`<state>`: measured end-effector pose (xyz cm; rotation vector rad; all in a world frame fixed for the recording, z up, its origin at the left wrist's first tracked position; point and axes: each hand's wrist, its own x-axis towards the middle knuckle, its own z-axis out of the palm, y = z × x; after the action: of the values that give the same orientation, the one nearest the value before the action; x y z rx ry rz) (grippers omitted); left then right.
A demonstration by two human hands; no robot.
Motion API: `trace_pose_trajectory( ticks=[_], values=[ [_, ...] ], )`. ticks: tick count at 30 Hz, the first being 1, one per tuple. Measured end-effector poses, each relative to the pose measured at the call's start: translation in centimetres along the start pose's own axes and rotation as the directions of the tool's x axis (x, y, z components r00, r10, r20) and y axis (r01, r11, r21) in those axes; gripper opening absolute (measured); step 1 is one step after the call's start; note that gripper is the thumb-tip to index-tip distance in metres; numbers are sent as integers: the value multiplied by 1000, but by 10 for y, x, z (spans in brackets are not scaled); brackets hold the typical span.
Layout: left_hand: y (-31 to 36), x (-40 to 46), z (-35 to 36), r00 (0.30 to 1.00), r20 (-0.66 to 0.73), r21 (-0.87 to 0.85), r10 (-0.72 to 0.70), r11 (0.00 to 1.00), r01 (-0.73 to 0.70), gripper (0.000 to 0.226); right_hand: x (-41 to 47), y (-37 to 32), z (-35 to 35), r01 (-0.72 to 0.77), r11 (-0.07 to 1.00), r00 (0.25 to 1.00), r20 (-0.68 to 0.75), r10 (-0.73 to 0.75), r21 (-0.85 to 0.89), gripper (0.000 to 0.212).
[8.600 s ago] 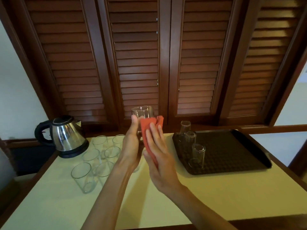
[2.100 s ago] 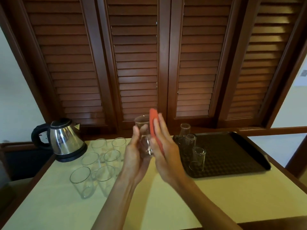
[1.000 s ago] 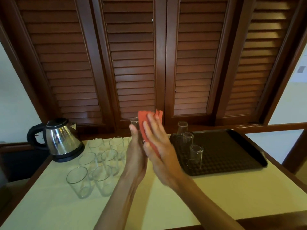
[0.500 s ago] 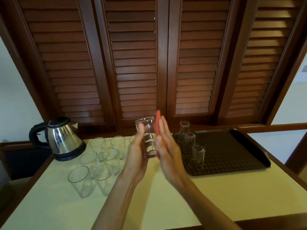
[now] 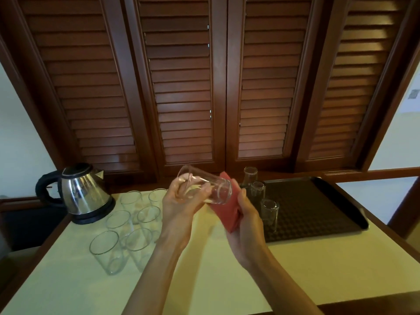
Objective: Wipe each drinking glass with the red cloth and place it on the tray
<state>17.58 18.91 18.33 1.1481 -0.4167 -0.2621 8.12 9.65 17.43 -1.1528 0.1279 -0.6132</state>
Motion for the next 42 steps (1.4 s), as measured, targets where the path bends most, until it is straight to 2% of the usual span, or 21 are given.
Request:
trace_pose_trajectory(
  ticks=[3, 7, 10, 12, 15, 17, 19, 23, 25, 27, 30, 33, 35, 38, 40, 42],
  values=[
    [-3, -1, -2, 1000, 1, 10, 8, 1000, -8, 58, 6, -6, 0, 90, 986, 995, -35, -96, -137, 55],
    [7, 12, -5, 999, -37, -173, 20, 985, -26, 55, -9, 11, 8, 106, 984, 994, 30, -103, -146, 55],
    [1, 6, -5, 999, 34, -113, -13, 993, 17, 50, 11, -4, 5, 122, 982, 991, -39, -129, -143, 40],
    [-1, 7, -5, 1000, 9, -77, -21, 997, 22, 49, 22, -14, 7, 121, 980, 990, -47, -130, -160, 34],
    [5, 19, -5, 998, -70, -133, 6, 991, -15, 50, 21, -5, 10, 143, 961, 990, 39, -138, -237, 39],
    [3, 19, -3, 999, -30, -152, 13, 988, -18, 47, 26, -9, 10, 130, 968, 991, -1, -133, -215, 43],
    [0, 13, -3, 1000, 21, -96, 15, 995, -13, 46, 34, -20, 12, 96, 981, 993, -54, -107, -171, 39],
    [9, 19, -4, 995, -71, -86, 68, 994, -74, 57, 27, -11, 14, 67, 979, 997, -18, -72, -193, 31],
    [13, 21, -3, 993, -71, -106, 99, 989, -106, 57, 17, -4, 17, 23, 988, 1000, -7, -25, -154, 40],
    [12, 17, -5, 993, -21, -39, 119, 992, -120, 55, 21, -8, 14, -25, 998, 999, -42, 22, -63, 46],
    [8, 12, -10, 992, -35, 59, 122, 991, -119, 60, 32, -19, 7, -25, 1000, 998, -55, 24, -11, 34],
    [10, 14, -10, 983, -86, 24, 161, 987, -159, 61, 23, -6, 10, -70, 997, 996, -53, 69, -17, 31],
    [10, 13, -7, 980, -37, 33, 194, 981, -193, 67, 16, 3, 13, -162, 981, 983, -75, 170, 109, 36],
    [3, 8, -10, 973, 75, 176, 219, 957, -229, 72, 24, 0, 4, -229, 889, 948, -118, 297, 398, 48],
    [-2, 5, -14, 969, 84, 274, 231, 930, -245, 68, 31, -5, -3, -214, 848, 932, -159, 327, 485, 52],
    [-5, 3, -15, 968, 66, 338, 241, 908, -249, 67, 33, -5, -7, -195, 846, 934, -170, 315, 496, 50]
  ],
)
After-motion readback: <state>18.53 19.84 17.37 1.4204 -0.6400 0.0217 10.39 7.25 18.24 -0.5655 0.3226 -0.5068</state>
